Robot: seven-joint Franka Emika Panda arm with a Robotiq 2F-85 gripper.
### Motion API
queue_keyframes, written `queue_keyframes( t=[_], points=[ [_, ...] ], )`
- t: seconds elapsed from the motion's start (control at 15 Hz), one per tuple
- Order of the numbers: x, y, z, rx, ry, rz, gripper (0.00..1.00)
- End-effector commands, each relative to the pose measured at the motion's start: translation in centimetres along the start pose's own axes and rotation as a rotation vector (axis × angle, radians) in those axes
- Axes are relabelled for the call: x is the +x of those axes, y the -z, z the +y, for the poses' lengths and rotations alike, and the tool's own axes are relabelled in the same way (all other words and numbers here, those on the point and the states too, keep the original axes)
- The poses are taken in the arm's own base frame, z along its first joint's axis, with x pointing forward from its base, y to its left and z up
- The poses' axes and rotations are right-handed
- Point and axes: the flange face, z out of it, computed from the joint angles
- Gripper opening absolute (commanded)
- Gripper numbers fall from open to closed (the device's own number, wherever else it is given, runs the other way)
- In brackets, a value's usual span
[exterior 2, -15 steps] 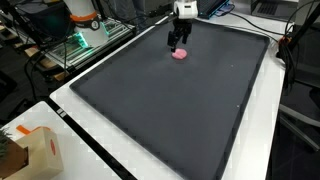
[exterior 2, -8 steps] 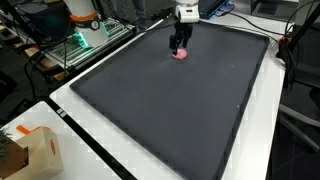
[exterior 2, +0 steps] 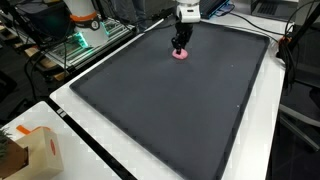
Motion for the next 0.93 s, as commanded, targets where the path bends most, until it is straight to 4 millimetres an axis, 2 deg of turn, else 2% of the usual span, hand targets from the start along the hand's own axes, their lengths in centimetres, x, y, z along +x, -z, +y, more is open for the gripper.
queue_keyframes(
  t=[0.0,0.87],
  points=[
    [0.0,-0.6,0.0,-0.013,-0.004,0.01,0.0],
    [0.3,0.5,1.1,0.003,-0.032,0.004,0.01]
  ],
)
